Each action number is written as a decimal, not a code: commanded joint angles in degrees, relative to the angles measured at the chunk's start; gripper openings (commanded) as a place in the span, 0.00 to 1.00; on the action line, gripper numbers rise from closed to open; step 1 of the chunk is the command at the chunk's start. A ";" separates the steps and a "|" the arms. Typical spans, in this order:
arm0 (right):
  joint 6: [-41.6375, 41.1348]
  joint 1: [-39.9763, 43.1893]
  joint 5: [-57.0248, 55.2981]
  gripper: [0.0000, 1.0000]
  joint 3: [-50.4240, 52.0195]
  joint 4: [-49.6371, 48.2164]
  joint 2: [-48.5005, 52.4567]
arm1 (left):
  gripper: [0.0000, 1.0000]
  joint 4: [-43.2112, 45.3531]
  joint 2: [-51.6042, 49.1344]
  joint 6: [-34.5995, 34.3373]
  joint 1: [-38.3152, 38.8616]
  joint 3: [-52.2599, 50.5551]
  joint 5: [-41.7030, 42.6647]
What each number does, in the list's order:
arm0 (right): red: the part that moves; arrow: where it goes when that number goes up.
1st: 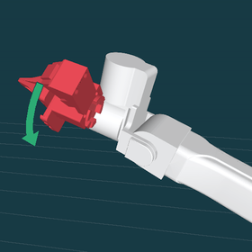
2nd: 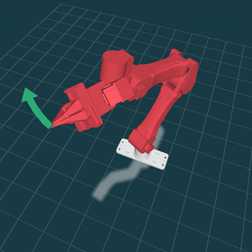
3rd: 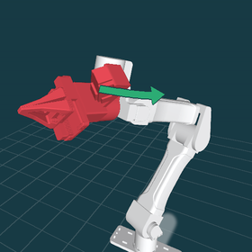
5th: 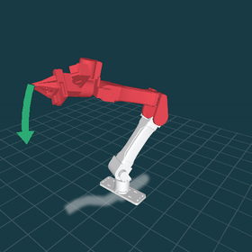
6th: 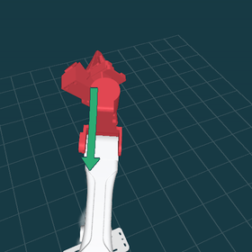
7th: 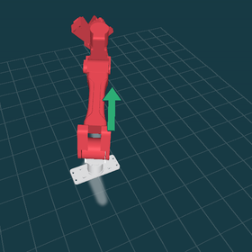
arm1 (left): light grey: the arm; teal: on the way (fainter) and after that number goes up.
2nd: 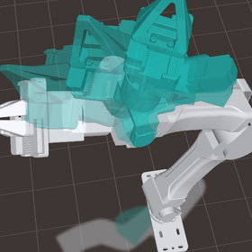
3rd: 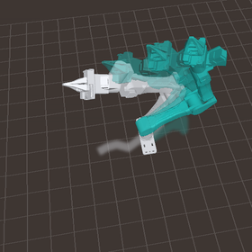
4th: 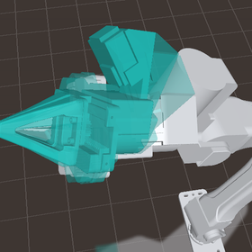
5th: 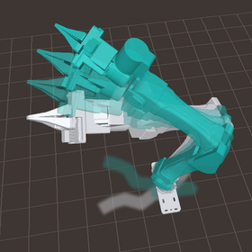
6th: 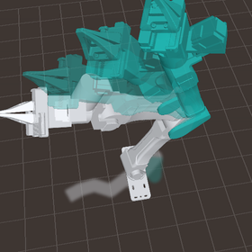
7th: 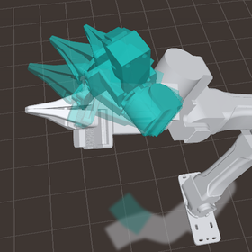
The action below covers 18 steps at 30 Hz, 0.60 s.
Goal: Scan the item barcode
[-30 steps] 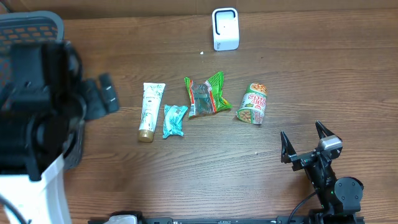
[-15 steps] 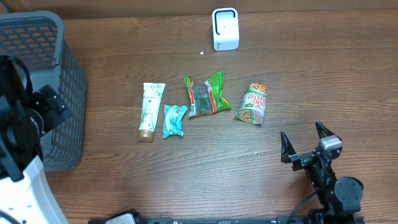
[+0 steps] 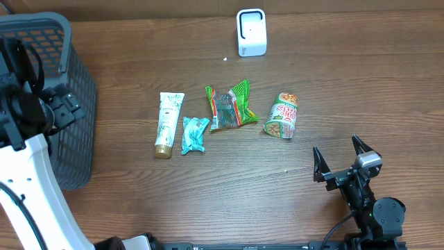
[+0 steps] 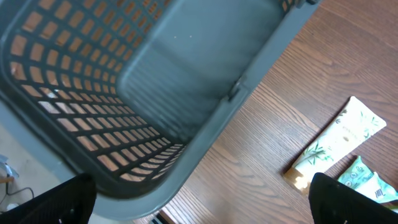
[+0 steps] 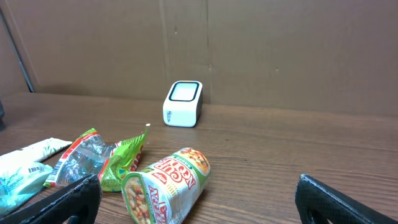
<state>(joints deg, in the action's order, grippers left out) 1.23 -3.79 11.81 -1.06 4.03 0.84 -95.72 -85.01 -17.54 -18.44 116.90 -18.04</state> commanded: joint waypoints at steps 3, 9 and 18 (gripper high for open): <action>-0.37 -0.33 0.28 1.00 0.59 -0.31 -0.68 | 1.00 0.57 -1.84 1.81 -0.28 -0.28 5.92; -0.39 -0.33 0.28 1.00 0.59 -0.31 -0.68 | 1.00 2.40 -1.77 8.39 -0.26 -0.28 7.56; -0.39 -0.33 0.28 1.00 0.59 -0.31 -0.68 | 1.00 2.60 -1.86 8.35 -0.26 -0.28 7.41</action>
<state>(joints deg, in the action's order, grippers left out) 1.21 -3.79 11.79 -1.06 4.05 0.84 -93.38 -86.80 -10.48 -18.44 116.79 -11.46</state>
